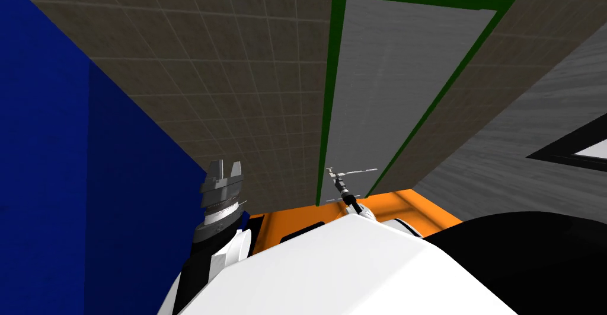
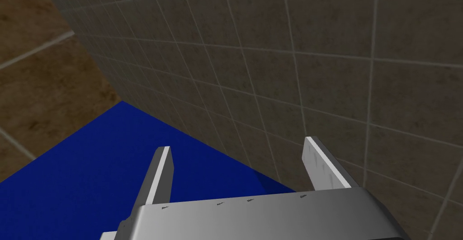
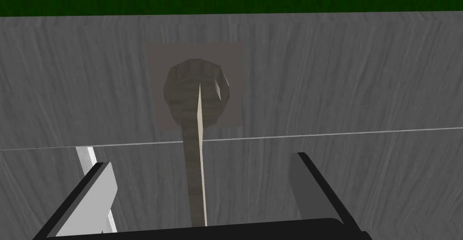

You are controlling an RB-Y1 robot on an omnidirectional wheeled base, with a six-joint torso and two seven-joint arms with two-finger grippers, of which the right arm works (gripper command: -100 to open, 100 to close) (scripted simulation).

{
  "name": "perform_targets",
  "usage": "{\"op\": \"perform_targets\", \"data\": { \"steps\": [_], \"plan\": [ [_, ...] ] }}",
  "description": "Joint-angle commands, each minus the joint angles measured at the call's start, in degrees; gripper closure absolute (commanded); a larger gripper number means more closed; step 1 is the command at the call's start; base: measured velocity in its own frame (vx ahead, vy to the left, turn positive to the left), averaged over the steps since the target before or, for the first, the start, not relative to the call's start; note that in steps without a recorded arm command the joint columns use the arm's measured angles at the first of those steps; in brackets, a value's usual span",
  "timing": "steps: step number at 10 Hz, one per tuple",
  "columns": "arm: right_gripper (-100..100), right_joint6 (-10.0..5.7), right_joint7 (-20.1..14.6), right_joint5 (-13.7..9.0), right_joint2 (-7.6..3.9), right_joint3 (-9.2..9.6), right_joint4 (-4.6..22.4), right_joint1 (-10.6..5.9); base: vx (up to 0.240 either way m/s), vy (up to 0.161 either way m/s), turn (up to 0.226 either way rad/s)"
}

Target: Pull the door open

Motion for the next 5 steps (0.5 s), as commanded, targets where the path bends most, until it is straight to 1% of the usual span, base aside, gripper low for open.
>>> {"op": "perform_targets", "data": {
  "steps": [1,2,3,4,5],
  "plan": [
    [-100,-0.82,-0.8,-0.4,-1.06,-0.49,1.1,0.34,0.185,-0.019,0.073],
    [-100,-0.82,-0.8,-0.4,-1.06,-0.49,1.1,0.34,0.141,-0.015,0.050],
    [-100,-0.47,-0.6,-0.3,-0.86,-0.44,1.0,0.21,0.047,-0.004,0.007],
    [100,-0.47,-0.6,-0.3,-0.86,-0.44,1.0,0.21,0.000,0.000,0.000],
    [100,-0.47,-0.6,-0.3,-0.86,-0.44,1.0,0.21,-0.015,0.000,-0.004]
  ]
}}
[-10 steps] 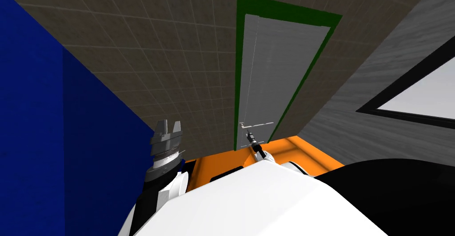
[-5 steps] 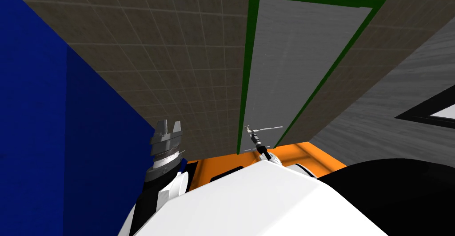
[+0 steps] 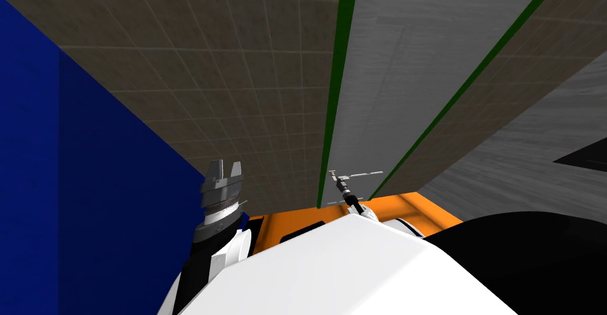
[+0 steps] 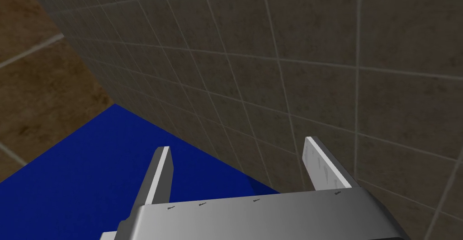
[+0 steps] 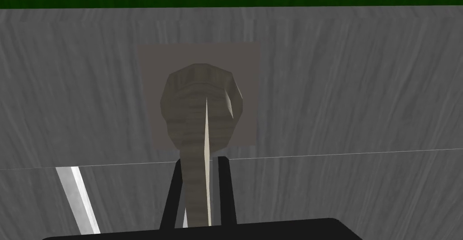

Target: Pull the door open

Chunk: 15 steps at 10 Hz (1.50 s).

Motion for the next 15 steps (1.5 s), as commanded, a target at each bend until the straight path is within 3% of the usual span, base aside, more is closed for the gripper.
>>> {"op": "perform_targets", "data": {
  "steps": [1,4,13,14,15],
  "plan": [
    [100,0.09,0.0,0.0,0.04,0.02,0.0,0.07,-0.018,0.002,0.005],
    [100,0.09,0.0,0.0,0.04,0.02,0.0,0.07,-0.004,0.000,0.001],
    [100,-5.21,-6.4,3.6,-3.80,4.23,-0.3,3.56,-0.181,-0.054,0.100],
    [100,-5.67,-6.9,3.9,-4.13,4.59,-0.3,3.86,-0.198,-0.047,0.063],
    [100,-5.02,-6.5,3.7,-3.81,4.43,-0.6,3.75,-0.090,-0.021,0.014]
  ]
}}
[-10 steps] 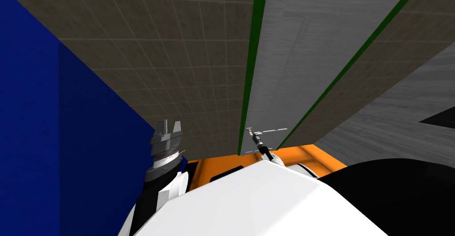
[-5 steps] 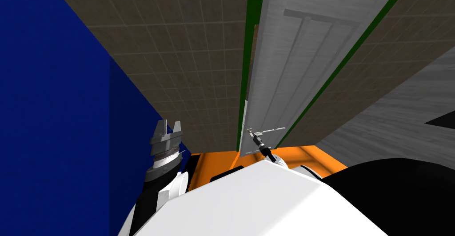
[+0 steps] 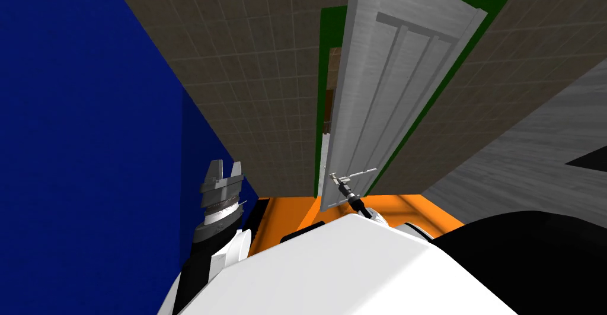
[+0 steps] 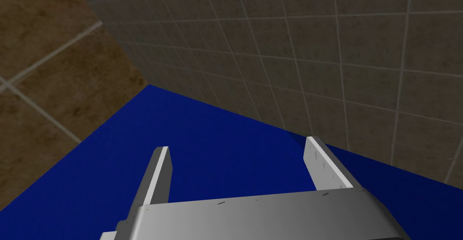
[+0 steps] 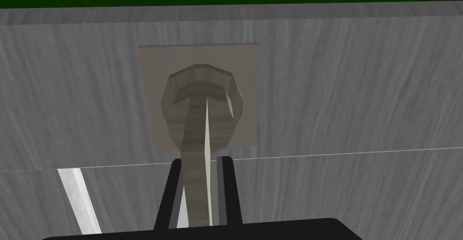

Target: Pull the door open

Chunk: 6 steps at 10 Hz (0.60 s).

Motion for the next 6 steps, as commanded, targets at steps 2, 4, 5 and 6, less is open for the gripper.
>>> {"op": "perform_targets", "data": {
  "steps": [2,4,5,6],
  "plan": [
    [100,-2.39,-1.1,0.5,-1.02,0.46,0.5,1.22,-0.174,-0.066,0.167],
    [100,-4.04,-1.9,0.9,-1.72,0.78,0.9,2.07,-0.177,-0.047,0.122],
    [100,-5.78,-2.7,1.3,-2.46,1.11,1.3,2.96,-0.194,-0.090,0.174],
    [100,-6.34,-3.0,1.4,-2.70,1.22,1.4,3.25,-0.211,-0.106,0.178]
  ]
}}
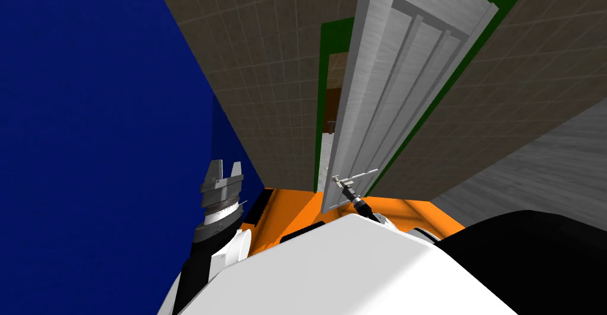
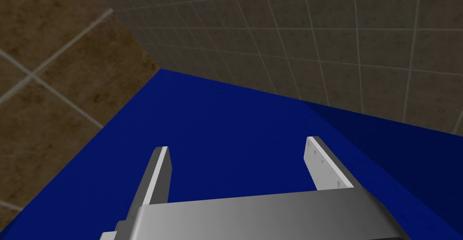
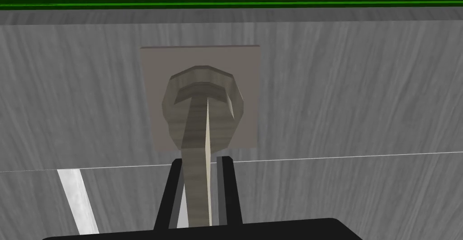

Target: Pull the door open

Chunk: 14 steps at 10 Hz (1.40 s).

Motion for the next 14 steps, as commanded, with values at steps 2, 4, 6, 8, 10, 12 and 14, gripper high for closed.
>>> {"op": "perform_targets", "data": {
  "steps": [2,4,6,8,10,12,14],
  "plan": [
    [100,-2.40,-1.0,0.5,-0.91,0.39,1.0,0.79,-0.165,-0.077,0.104],
    [100,-3.53,-1.6,0.7,-1.39,0.61,1.2,1.37,-0.158,-0.036,0.087],
    [100,-4.21,-1.8,0.9,-1.47,0.66,0.8,2.74,-0.101,-0.041,0.114],
    [100,-5.54,-2.0,1.0,-1.79,0.58,1.3,3.35,-0.193,-0.095,0.203],
    [100,-6.53,-2.2,1.0,-2.02,0.51,1.7,3.81,-0.182,-0.060,0.142],
    [100,-9.02,-2.6,1.2,-2.62,0.35,2.8,4.96,-0.219,-0.110,0.238],
    [100,-10.96,-2.9,1.3,-3.08,0.23,3.6,5.85,-0.226,-0.092,0.233]
  ]
}}
